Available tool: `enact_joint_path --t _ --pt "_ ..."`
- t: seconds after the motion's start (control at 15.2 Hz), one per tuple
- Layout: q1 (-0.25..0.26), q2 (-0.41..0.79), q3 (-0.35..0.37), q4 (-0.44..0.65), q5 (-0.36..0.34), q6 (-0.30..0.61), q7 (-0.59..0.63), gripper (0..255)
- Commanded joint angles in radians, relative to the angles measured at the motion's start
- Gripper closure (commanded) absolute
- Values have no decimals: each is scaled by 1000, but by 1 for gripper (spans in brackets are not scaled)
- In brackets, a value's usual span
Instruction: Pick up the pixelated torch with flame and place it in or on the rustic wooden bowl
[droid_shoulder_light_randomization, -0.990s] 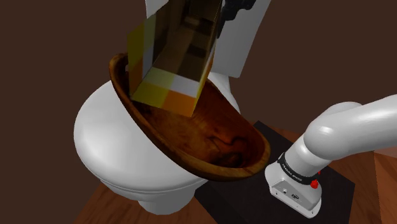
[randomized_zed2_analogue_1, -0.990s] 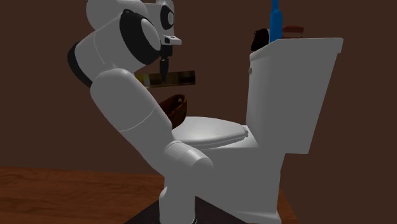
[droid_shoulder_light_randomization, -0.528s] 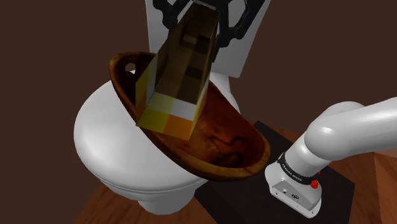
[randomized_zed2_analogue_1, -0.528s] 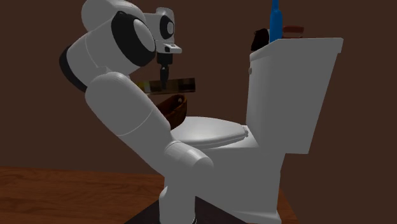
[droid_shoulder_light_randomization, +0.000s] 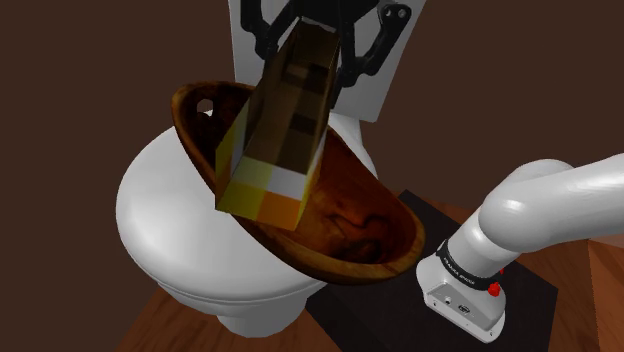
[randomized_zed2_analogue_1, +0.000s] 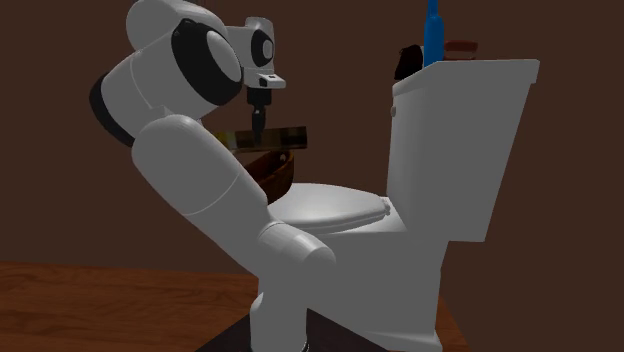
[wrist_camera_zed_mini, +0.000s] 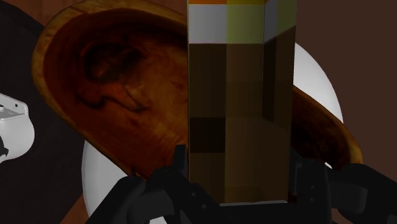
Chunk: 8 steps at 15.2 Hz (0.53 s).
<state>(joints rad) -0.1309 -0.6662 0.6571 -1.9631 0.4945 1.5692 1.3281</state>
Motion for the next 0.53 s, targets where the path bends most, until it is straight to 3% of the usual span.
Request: enact_joint_path --t 0.0,0.07,0.46 --pt "0 0 0 1 0 0 0 255" --pt "0 -1 0 0 0 0 0 0" --pt "-3 8 -10 38 -8 -30 5 0"
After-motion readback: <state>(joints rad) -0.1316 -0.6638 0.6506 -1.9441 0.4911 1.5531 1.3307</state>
